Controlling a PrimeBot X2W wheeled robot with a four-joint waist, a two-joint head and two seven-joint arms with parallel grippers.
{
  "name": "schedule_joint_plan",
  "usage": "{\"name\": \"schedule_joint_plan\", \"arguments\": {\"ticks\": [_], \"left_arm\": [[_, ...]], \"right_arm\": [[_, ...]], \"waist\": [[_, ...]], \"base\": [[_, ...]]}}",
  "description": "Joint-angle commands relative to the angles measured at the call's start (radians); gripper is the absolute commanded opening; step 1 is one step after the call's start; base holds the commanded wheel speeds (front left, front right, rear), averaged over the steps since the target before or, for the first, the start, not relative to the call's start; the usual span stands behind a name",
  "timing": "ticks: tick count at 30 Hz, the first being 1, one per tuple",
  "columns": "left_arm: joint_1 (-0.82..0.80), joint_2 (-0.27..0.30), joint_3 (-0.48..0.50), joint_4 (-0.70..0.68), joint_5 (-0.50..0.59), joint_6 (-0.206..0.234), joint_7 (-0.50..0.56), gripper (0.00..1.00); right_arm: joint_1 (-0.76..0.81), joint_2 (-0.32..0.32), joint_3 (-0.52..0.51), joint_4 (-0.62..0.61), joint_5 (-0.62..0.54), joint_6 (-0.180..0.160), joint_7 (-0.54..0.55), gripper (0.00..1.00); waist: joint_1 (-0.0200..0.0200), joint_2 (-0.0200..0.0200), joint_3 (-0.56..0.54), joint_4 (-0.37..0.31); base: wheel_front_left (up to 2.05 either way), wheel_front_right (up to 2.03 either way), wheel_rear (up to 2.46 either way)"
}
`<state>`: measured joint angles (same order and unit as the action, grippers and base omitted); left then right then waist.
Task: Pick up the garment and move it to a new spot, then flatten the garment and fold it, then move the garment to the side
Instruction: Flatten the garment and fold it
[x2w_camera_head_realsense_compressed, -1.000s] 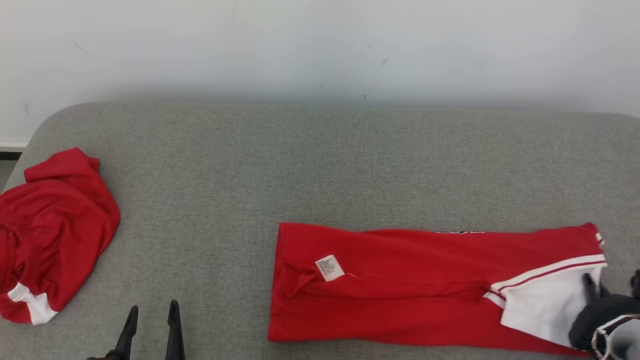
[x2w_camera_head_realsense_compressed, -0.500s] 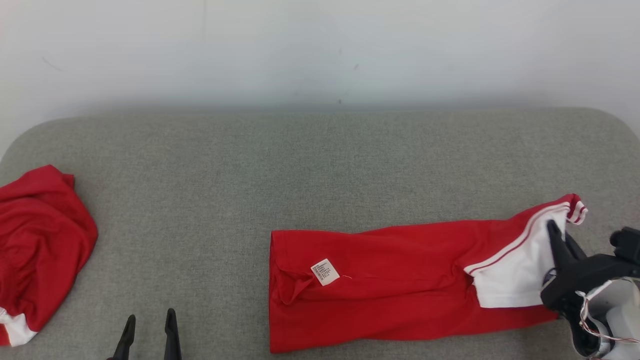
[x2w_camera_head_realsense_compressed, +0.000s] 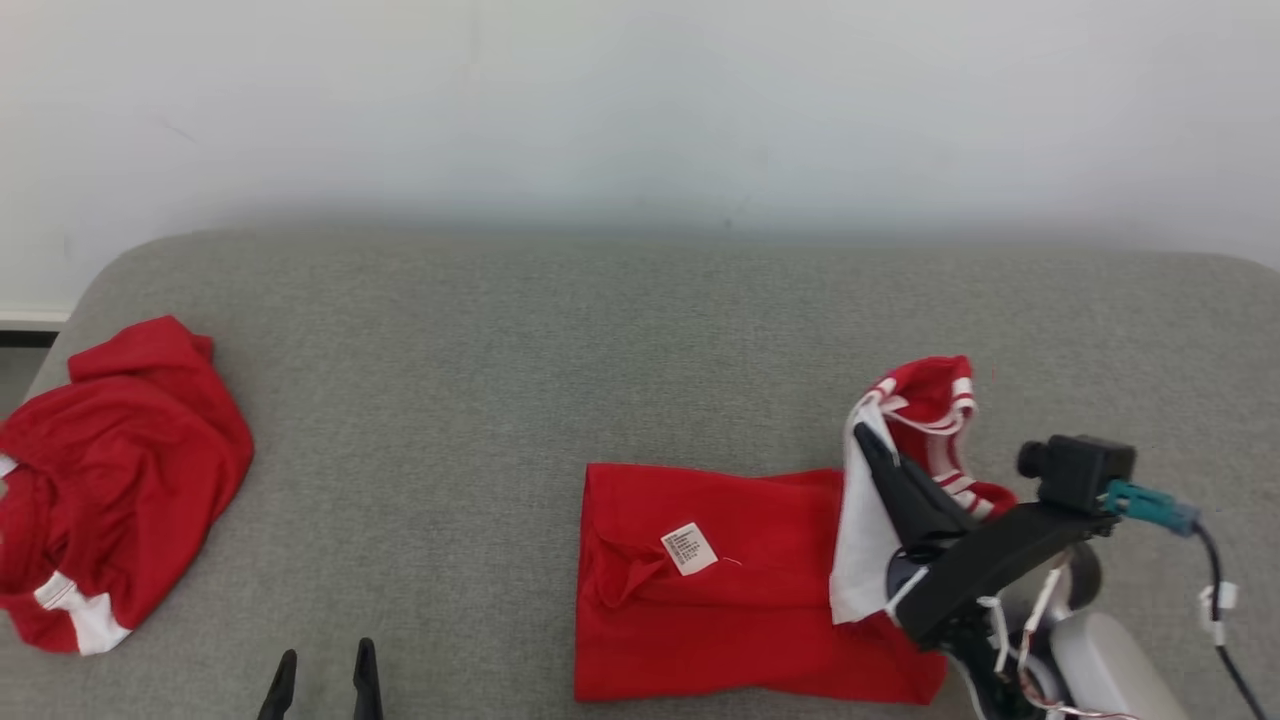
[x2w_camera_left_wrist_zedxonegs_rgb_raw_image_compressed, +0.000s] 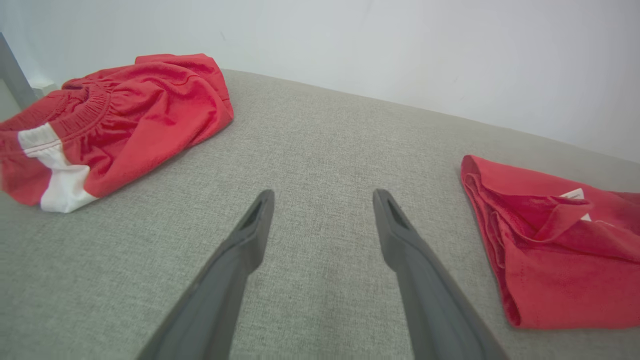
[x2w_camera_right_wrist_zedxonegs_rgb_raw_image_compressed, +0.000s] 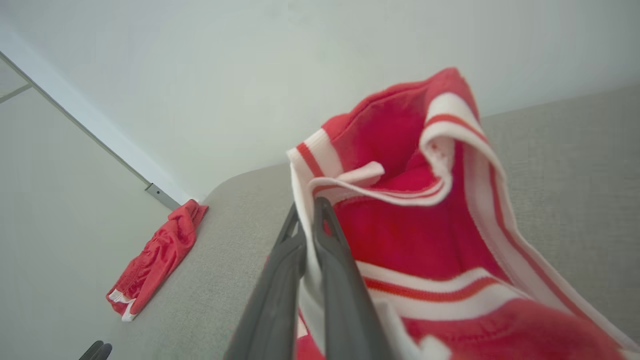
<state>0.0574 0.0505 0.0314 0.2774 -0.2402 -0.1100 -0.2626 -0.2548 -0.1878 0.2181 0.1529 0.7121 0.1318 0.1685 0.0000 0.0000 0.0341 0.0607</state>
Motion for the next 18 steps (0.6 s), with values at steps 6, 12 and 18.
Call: {"name": "schedule_joint_plan", "arguments": {"ticks": [6, 12, 18], "left_arm": [[-0.023, 0.000, -0.030, 0.021, -0.017, 0.000, -0.003, 1.00], [-0.051, 0.000, -0.075, 0.036, -0.026, 0.000, -0.004, 1.00], [-0.073, 0.000, -0.116, 0.049, -0.033, 0.003, -0.003, 1.00]], "right_arm": [[-0.012, 0.077, 0.043, 0.034, -0.054, -0.001, -0.014, 0.00], [-0.060, 0.119, 0.084, 0.151, -0.069, -0.001, -0.057, 0.00], [-0.103, 0.134, 0.137, 0.278, -0.081, -0.001, -0.117, 0.00]], "waist": [[0.0000, 0.0000, 0.003, 0.063], [0.0000, 0.0000, 0.019, 0.116], [0.0000, 0.0000, 0.036, 0.157]], "base": [[0.00, 0.00, 0.00], [0.00, 0.00, 0.00], [0.00, 0.00, 0.00]]}}
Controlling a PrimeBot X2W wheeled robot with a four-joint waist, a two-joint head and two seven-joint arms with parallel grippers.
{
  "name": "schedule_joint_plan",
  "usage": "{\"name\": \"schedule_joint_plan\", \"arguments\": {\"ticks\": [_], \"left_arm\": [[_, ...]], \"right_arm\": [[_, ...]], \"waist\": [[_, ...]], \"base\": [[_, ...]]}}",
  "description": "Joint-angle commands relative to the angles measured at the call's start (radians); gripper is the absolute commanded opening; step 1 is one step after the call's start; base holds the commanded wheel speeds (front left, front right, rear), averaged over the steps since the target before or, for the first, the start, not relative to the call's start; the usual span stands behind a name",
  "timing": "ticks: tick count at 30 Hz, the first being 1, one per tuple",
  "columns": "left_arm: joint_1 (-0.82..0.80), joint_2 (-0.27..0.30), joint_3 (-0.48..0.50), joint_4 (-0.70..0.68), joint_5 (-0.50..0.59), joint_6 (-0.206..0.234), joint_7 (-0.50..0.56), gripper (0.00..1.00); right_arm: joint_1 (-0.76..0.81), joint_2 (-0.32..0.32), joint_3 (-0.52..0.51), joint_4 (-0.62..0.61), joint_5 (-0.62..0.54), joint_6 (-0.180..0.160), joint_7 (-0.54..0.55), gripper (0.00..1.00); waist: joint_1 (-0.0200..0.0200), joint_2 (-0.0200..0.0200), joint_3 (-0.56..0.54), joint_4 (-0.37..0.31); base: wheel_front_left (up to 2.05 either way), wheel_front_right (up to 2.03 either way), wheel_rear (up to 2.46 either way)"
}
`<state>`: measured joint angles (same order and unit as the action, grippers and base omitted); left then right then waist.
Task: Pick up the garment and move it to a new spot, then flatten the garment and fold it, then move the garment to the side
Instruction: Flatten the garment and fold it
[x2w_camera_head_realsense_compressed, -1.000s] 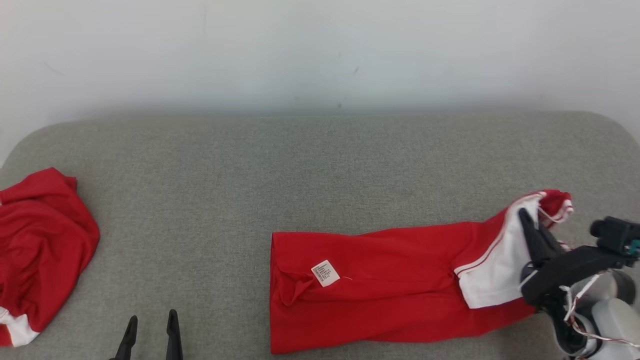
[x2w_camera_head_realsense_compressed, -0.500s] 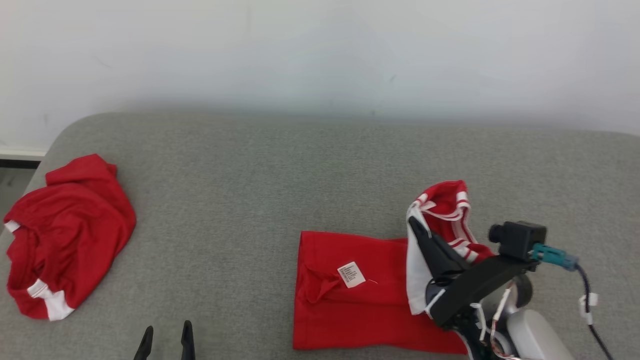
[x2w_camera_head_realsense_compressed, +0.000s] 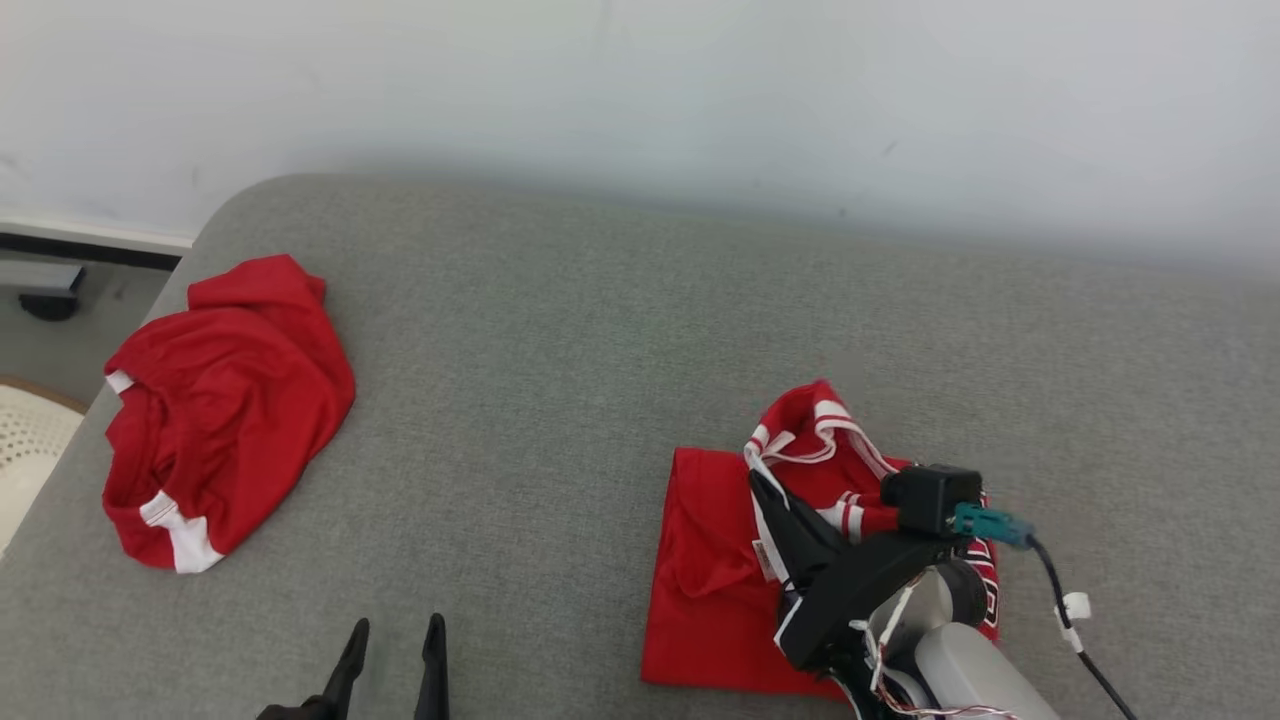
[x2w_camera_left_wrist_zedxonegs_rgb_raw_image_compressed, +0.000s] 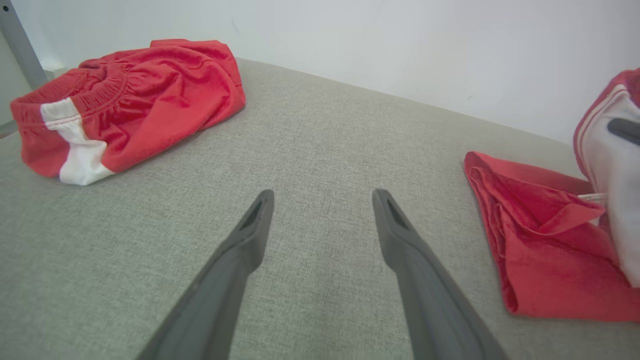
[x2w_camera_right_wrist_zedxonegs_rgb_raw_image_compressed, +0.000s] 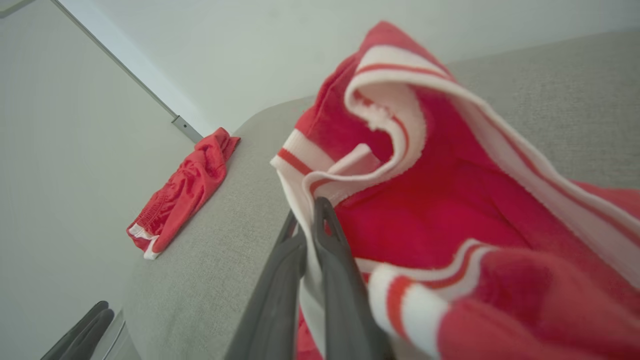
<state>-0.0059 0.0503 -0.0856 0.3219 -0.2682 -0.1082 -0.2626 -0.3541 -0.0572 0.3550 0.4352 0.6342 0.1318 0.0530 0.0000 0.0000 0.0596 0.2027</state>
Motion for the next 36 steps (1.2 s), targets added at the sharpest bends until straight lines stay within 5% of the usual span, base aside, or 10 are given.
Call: {"name": "schedule_joint_plan", "arguments": {"ticks": [1, 11, 13, 14, 15, 26, 36], "left_arm": [[-0.015, 0.000, -0.004, 0.005, -0.006, 0.002, -0.003, 1.00], [-0.038, 0.000, -0.028, 0.017, -0.021, 0.007, -0.003, 1.00], [-0.039, 0.000, -0.025, 0.019, -0.022, 0.008, -0.003, 1.00], [-0.038, 0.000, -0.023, 0.021, -0.021, 0.009, -0.004, 1.00], [-0.036, 0.000, -0.019, 0.022, -0.020, 0.009, -0.004, 1.00], [0.009, 0.000, 0.018, 0.013, -0.009, 0.008, -0.004, 1.00], [0.028, 0.000, 0.051, -0.007, 0.009, 0.007, -0.003, 1.00]], "right_arm": [[-0.012, 0.004, 0.010, 0.020, -0.008, -0.001, -0.013, 0.00], [-0.082, 0.008, 0.135, 0.202, 0.072, -0.001, -0.120, 0.00], [-0.098, 0.008, 0.171, 0.214, 0.092, -0.001, -0.138, 0.47], [-0.105, 0.008, 0.189, 0.215, 0.094, -0.001, -0.149, 0.83], [-0.108, 0.008, 0.203, 0.216, 0.100, -0.001, -0.159, 1.00], [-0.082, -0.055, 0.242, 0.006, 0.178, -0.001, -0.232, 1.00], [0.050, -0.166, 0.032, -0.180, 0.108, -0.001, -0.251, 1.00]], "waist": [[0.0000, 0.0000, 0.014, 0.021], [0.0000, 0.0000, 0.028, 0.049], [0.0000, 0.0000, 0.026, 0.048], [0.0000, 0.0000, 0.024, 0.047], [0.0000, 0.0000, 0.021, 0.044], [0.0000, 0.0000, -0.011, -0.014], [0.0000, 0.0000, -0.028, -0.048]], "base": [[0.00, 0.00, 0.00], [0.00, 0.00, 0.00], [0.00, 0.00, 0.00], [0.00, 0.00, 0.00], [0.00, 0.00, 0.00], [0.00, 0.00, 0.00], [0.00, 0.00, 0.00]]}}
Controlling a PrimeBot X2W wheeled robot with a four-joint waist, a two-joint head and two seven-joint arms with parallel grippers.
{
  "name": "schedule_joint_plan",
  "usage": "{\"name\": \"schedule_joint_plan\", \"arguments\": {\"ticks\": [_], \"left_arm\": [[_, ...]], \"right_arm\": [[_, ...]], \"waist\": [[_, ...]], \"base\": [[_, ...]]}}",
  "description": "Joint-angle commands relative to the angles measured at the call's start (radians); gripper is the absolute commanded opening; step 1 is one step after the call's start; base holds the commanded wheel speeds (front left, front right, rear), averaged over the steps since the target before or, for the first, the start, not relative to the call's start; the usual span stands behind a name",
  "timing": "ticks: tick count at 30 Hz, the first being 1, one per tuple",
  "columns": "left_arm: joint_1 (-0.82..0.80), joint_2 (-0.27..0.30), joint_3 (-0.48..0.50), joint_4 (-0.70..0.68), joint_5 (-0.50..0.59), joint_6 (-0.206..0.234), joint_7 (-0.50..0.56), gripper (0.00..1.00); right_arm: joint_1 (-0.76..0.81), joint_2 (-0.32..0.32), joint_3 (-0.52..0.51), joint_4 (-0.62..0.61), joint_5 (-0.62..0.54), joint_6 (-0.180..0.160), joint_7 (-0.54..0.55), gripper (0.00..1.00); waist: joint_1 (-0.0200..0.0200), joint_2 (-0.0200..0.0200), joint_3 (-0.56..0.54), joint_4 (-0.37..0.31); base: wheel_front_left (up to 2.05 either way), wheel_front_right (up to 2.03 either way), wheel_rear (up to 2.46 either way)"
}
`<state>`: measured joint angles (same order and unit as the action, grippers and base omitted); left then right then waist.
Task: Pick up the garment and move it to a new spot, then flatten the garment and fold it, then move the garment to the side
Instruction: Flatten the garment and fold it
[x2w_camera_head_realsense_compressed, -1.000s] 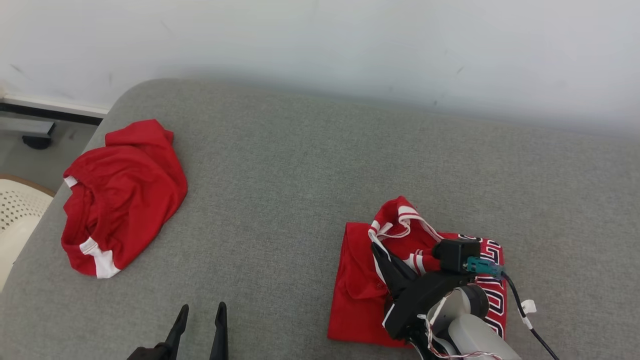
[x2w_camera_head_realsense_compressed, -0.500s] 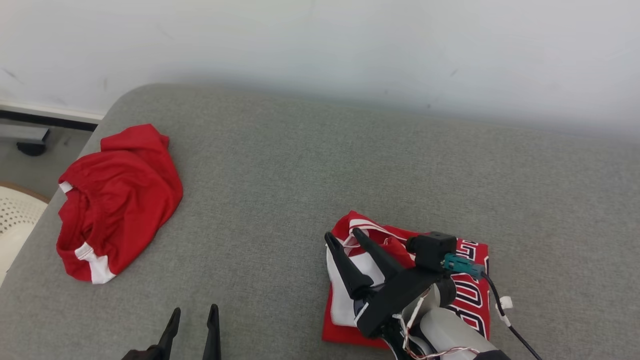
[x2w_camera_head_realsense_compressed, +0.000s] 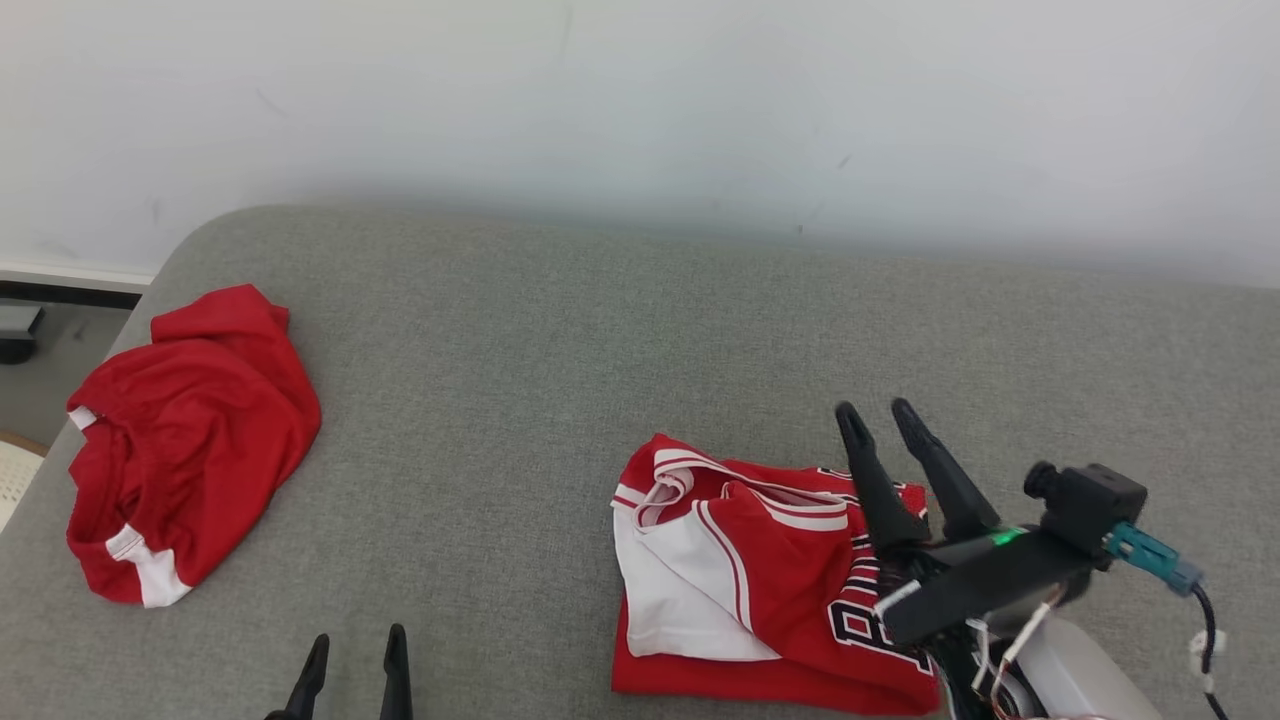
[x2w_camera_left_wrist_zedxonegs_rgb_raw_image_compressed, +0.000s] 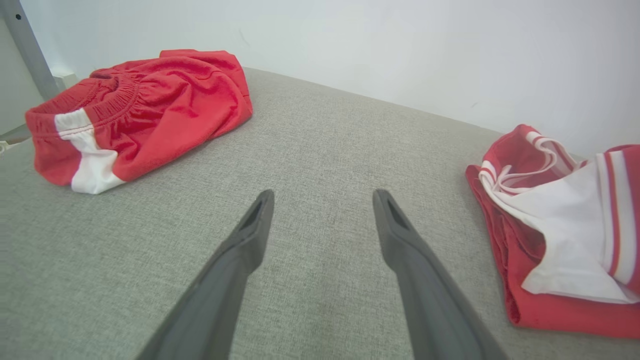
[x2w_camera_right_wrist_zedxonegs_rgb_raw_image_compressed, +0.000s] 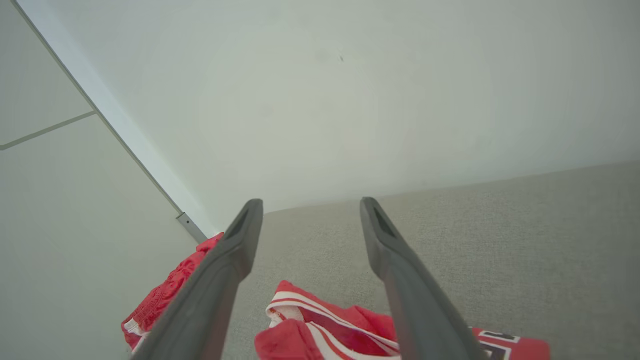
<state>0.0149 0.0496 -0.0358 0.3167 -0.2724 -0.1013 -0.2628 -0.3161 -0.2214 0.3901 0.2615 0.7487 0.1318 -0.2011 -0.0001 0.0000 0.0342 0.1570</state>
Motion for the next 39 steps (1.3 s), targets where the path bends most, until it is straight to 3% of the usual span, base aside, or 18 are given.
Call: {"name": "schedule_joint_plan", "arguments": {"ticks": [1, 12, 24, 25, 26, 27, 28, 34, 39], "left_arm": [[0.007, 0.001, 0.004, -0.006, 0.016, 0.001, -0.003, 1.00], [0.009, 0.001, 0.028, -0.020, 0.021, 0.003, -0.003, 1.00], [-0.005, 0.001, 0.003, -0.003, 0.012, -0.001, -0.003, 1.00], [-0.005, 0.001, 0.001, -0.002, 0.011, -0.002, -0.003, 1.00], [-0.006, 0.001, -0.001, -0.002, 0.010, -0.002, -0.003, 1.00], [-0.005, 0.001, -0.002, -0.001, 0.010, -0.002, -0.003, 1.00], [-0.005, 0.001, -0.002, -0.001, 0.009, -0.002, -0.003, 1.00], [0.002, 0.001, -0.002, 0.000, 0.005, 0.000, -0.003, 1.00], [0.011, 0.001, 0.002, 0.000, 0.005, 0.000, -0.003, 1.00]], "right_arm": [[0.029, -0.006, -0.020, -0.011, -0.018, -0.001, 0.009, 1.00], [0.117, 0.045, -0.038, -0.023, -0.130, -0.001, 0.075, 1.00], [0.001, 0.113, -0.005, 0.218, -0.163, -0.002, 0.089, 1.00], [-0.007, 0.119, 0.000, 0.237, -0.154, -0.002, 0.095, 0.61], [-0.015, 0.122, 0.004, 0.255, -0.147, -0.002, 0.095, 0.49], [-0.023, 0.124, 0.009, 0.273, -0.149, -0.002, 0.096, 0.07], [-0.029, 0.127, 0.014, 0.291, -0.144, -0.002, 0.099, 0.00], [-0.055, 0.137, 0.042, 0.354, -0.117, -0.002, 0.084, 0.00], [-0.053, 0.134, 0.092, 0.319, -0.089, -0.002, 0.049, 0.00]], "waist": [[0.0001, 0.0000, -0.003, -0.003], [0.0001, 0.0000, 0.001, 0.003], [0.0001, 0.0000, -0.001, 0.072], [0.0001, 0.0000, -0.002, 0.077], [0.0001, 0.0000, -0.002, 0.082], [0.0001, 0.0000, -0.002, 0.086], [0.0001, 0.0000, -0.002, 0.088], [0.0001, 0.0000, -0.004, 0.093], [0.0001, 0.0000, -0.008, 0.086]], "base": [[0.00, 0.00, 0.00], [0.00, 0.00, 0.00], [0.00, 0.00, 0.00], [0.00, 0.00, 0.00], [0.00, 0.00, 0.00], [0.00, 0.00, 0.00], [0.00, 0.00, 0.00], [0.00, 0.00, 0.00], [0.00, 0.00, 0.00]]}}
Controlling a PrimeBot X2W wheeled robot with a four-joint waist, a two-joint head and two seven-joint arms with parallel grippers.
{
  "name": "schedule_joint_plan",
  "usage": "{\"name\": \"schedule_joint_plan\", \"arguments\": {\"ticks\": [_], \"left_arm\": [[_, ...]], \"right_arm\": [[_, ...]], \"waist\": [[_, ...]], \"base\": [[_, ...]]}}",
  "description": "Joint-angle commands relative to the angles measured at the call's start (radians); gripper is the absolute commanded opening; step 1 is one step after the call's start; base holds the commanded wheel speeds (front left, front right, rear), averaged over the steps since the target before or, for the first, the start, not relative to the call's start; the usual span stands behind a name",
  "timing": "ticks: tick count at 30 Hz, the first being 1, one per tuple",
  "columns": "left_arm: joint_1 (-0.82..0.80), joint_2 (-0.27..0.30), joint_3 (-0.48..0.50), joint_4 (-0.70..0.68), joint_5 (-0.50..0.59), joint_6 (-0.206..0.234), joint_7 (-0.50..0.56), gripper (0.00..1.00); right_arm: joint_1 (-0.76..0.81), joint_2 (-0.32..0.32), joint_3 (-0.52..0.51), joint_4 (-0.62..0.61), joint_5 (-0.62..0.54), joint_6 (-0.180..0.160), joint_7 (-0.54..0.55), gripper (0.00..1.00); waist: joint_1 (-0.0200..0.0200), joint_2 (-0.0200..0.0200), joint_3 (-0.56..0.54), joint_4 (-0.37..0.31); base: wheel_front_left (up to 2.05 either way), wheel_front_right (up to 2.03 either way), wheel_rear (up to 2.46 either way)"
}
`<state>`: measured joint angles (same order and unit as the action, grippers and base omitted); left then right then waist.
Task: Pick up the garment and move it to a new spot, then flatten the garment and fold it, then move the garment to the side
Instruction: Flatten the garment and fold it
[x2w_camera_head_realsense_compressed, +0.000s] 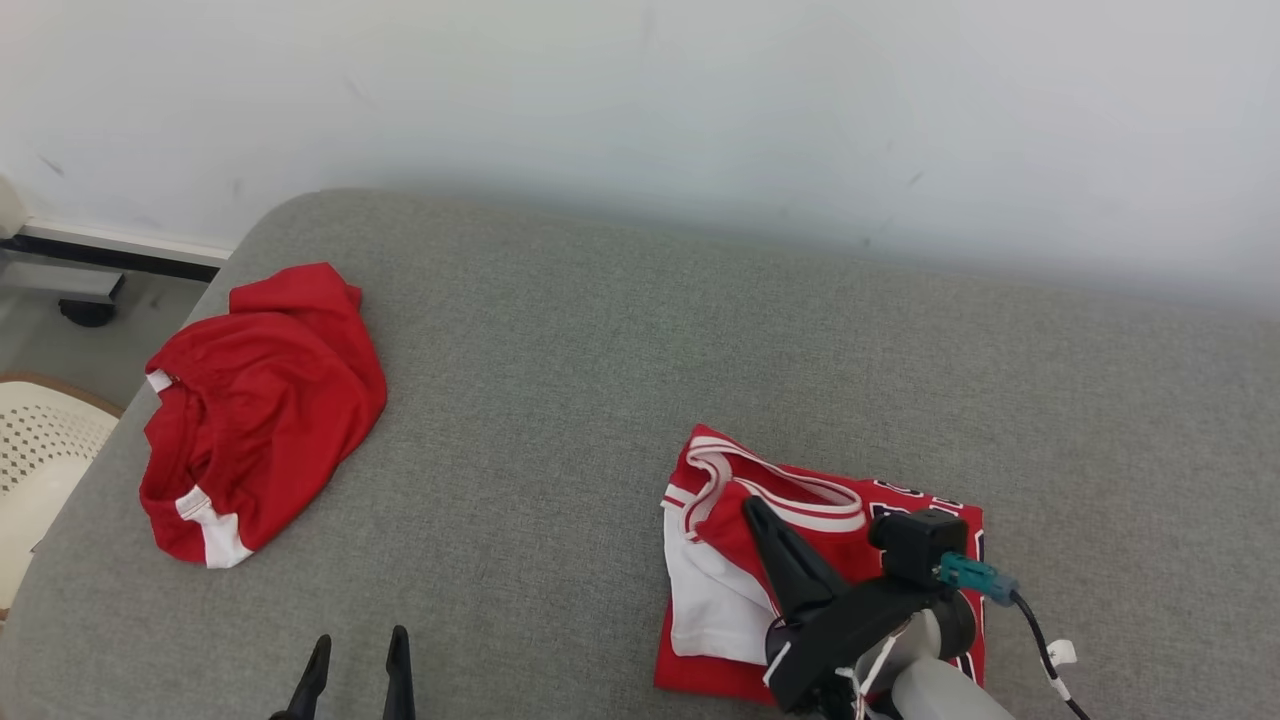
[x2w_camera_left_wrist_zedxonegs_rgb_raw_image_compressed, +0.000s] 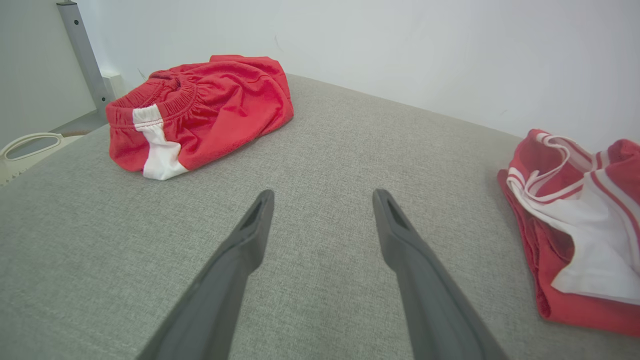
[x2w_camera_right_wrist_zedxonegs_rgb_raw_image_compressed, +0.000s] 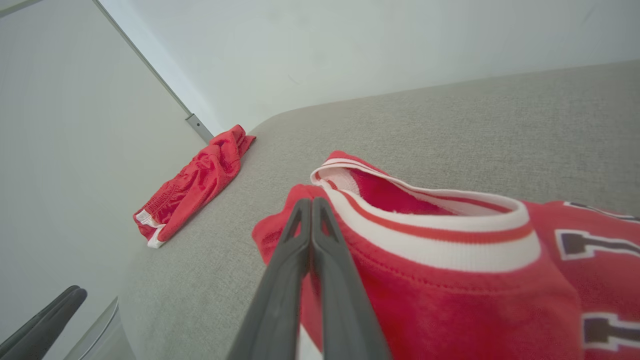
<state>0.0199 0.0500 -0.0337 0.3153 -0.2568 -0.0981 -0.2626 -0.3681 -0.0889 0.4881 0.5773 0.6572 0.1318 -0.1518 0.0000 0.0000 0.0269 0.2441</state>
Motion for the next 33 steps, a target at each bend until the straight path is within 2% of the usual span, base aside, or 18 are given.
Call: {"name": "schedule_joint_plan", "arguments": {"ticks": [1, 12, 18, 19, 20, 21, 28, 31, 33], "left_arm": [[0.008, 0.001, 0.000, 0.001, -0.011, -0.003, -0.004, 1.00], [0.010, 0.001, -0.001, 0.000, -0.013, -0.005, -0.003, 1.00], [0.001, 0.001, -0.003, 0.003, -0.016, -0.004, -0.003, 1.00], [-0.001, 0.001, -0.003, 0.004, -0.017, -0.004, -0.003, 1.00], [-0.003, 0.000, -0.004, 0.004, -0.018, -0.004, -0.003, 1.00], [-0.006, 0.001, -0.005, 0.005, -0.018, -0.004, -0.003, 1.00], [-0.007, 0.001, 0.003, 0.004, -0.011, -0.001, -0.003, 1.00], [-0.002, 0.001, 0.008, -0.003, -0.007, -0.001, -0.003, 1.00], [-0.001, 0.001, 0.013, -0.011, -0.002, 0.001, -0.003, 1.00]], "right_arm": [[0.007, -0.006, 0.011, -0.013, 0.009, -0.002, -0.010, 0.00], [0.115, -0.150, 0.226, -0.258, 0.067, -0.002, -0.038, 0.00], [0.141, -0.172, 0.328, -0.275, 0.119, -0.002, 0.001, 0.00], [0.138, -0.170, 0.339, -0.268, 0.124, -0.002, -0.002, 0.16], [0.133, -0.171, 0.351, -0.256, 0.125, -0.002, -0.006, 0.75], [0.126, -0.173, 0.363, -0.247, 0.120, -0.002, -0.011, 1.00], [0.090, -0.192, 0.346, -0.261, 0.139, -0.002, -0.093, 1.00], [0.087, -0.206, 0.268, -0.284, 0.127, -0.002, -0.110, 1.00], [0.099, -0.203, 0.181, -0.297, 0.102, -0.002, -0.113, 1.00]], "waist": [[0.0000, 0.0000, -0.002, -0.002], [0.0000, 0.0000, 0.004, -0.017], [0.0000, 0.0000, 0.013, -0.025], [0.0000, 0.0000, 0.014, -0.025], [0.0000, 0.0000, 0.015, -0.025], [0.0000, 0.0000, 0.016, -0.025], [0.0000, 0.0000, 0.018, -0.033], [0.0000, 0.0000, 0.016, -0.039], [0.0000, 0.0000, 0.016, -0.042]], "base": [[0.00, 0.00, 0.00], [0.00, 0.00, 0.00], [0.00, 0.00, 0.00], [0.00, 0.00, 0.00], [0.00, 0.00, 0.00], [0.00, 0.00, 0.00], [0.00, 0.00, 0.00], [0.00, 0.00, 0.00], [0.00, 0.00, 0.00]]}}
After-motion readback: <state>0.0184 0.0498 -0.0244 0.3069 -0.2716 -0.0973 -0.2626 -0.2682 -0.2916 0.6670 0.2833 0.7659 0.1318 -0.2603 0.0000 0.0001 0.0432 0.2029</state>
